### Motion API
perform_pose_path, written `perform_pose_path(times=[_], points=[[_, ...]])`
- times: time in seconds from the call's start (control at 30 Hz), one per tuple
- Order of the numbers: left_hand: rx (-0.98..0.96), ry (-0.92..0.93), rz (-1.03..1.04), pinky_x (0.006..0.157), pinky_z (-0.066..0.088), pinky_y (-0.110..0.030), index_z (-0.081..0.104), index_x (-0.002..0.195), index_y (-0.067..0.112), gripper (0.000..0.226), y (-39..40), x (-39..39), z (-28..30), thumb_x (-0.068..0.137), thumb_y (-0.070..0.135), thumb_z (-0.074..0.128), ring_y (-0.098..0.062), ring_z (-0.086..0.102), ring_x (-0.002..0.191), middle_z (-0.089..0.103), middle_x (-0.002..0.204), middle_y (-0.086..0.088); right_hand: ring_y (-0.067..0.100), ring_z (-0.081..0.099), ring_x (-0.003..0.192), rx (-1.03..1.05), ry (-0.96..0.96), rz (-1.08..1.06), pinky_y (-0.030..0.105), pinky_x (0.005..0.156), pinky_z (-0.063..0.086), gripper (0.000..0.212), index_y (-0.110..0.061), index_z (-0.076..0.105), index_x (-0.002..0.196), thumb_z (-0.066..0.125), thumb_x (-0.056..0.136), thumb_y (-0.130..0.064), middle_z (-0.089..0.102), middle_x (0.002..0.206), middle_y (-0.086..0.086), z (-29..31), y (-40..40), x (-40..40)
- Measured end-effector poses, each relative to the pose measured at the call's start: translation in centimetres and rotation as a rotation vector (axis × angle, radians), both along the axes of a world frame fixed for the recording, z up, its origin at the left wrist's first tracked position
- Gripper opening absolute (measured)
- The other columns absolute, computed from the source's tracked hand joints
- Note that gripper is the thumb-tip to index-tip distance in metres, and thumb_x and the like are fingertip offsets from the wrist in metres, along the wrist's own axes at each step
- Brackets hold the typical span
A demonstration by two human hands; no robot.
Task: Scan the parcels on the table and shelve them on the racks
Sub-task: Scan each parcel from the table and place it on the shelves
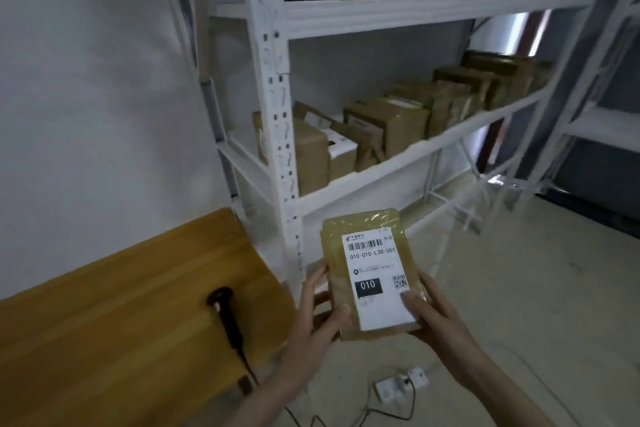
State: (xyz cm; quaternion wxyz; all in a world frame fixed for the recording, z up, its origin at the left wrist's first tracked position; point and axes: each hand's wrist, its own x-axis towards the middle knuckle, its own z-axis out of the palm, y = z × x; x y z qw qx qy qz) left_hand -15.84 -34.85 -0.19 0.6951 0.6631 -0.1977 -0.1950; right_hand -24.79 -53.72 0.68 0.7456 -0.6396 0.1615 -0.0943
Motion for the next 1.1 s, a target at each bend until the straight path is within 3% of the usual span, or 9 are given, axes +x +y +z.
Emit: perform_pose_path(times=[0.07,0.17,0.27,0.47,0.7,0.83,0.93,1.1], points=[[-0.01,-0.037,-0.081,0.071,0.054,-0.018,0.037,0.133,0.038,0.053,-4.1,-3.1,1.0,0.089,0.022,0.06,0.011,0.06,0.1,0.055,0.119,0.023,0.021,0.067,0.104,-0.013,-0.011,-0.073,0.044,0.088,0.055,0.067,-0.039,0.047,0.132,0.071,0.07,-0.045,0.068,0.118,-0.003,0.8,-3.5,-4.4],[-0.011,-0.028,-0.185,0.072,0.055,-0.02,0.034,0.133,0.046,0.057,-9.6,-7.0,2.1,0.085,0.034,0.062,0.01,0.057,0.102,0.054,0.122,0.019,0.018,0.068,0.1,-0.041,-0.013,-0.206,0.039,0.084,0.056,0.05,-0.039,0.048,0.13,0.067,0.084,-0.034,0.069,0.114,-0.004,2.0,-8.1,-10.0],[-0.017,-0.045,-0.26,0.072,0.056,-0.021,0.033,0.135,0.047,0.056,-14.6,-9.4,3.0,0.089,0.031,0.061,0.013,0.055,0.102,0.052,0.121,0.02,0.019,0.068,0.1,-0.055,-0.01,-0.313,0.041,0.087,0.056,0.049,-0.04,0.049,0.128,0.062,0.08,-0.038,0.068,0.115,-0.001,3.2,-11.8,-13.8],[-0.019,-0.052,-0.37,0.076,0.058,-0.026,0.035,0.132,0.056,0.06,-24.0,-10.3,3.8,0.08,0.053,0.064,-0.014,0.059,0.115,0.058,0.127,0.004,0.018,0.068,0.097,-0.052,-0.037,-0.46,0.037,0.083,0.057,0.037,-0.041,0.049,0.126,0.057,0.092,-0.03,0.071,0.109,-0.004,4.4,-18.2,-16.5],[-0.077,-0.056,-0.387,0.072,0.058,-0.026,0.038,0.134,0.05,0.048,-36.3,-7.4,4.0,0.093,0.034,0.056,-0.016,0.064,0.107,0.062,0.123,0.003,0.013,0.07,0.092,-0.058,-0.07,-0.548,0.038,0.084,0.056,0.039,-0.04,0.049,0.126,0.059,0.088,-0.037,0.073,0.099,-0.013,5.0,-28.4,-13.4],[-0.082,-0.072,-0.38,0.076,0.058,-0.027,0.036,0.136,0.049,0.05,-43.5,-2.6,5.2,0.092,0.036,0.056,-0.013,0.061,0.11,0.06,0.125,0.007,0.016,0.07,0.095,-0.068,-0.084,-0.553,0.042,0.087,0.056,0.052,-0.038,0.046,0.131,0.062,0.082,-0.041,0.073,0.101,-0.01,6.0,-35.6,-8.8],[-0.094,-0.085,-0.386,0.069,0.055,-0.017,0.036,0.135,0.046,0.046,-48.8,1.1,7.0,0.094,0.033,0.054,-0.006,0.058,0.109,0.056,0.121,0.018,0.016,0.07,0.095,-0.074,-0.102,-0.557,0.042,0.089,0.055,0.055,-0.038,0.046,0.132,0.063,0.08,-0.043,0.073,0.101,-0.01,7.3,-40.9,-4.9],[-0.102,-0.114,-0.41,0.071,0.056,-0.02,0.041,0.121,0.058,0.037,-56.6,6.5,9.4,0.093,0.04,0.057,-0.009,0.06,0.108,0.061,0.113,0.019,0.018,0.07,0.094,-0.097,-0.146,-0.565,0.039,0.084,0.057,0.057,-0.036,0.044,0.134,0.062,0.081,-0.043,0.072,0.106,-0.007,8.9,-48.4,0.4]])
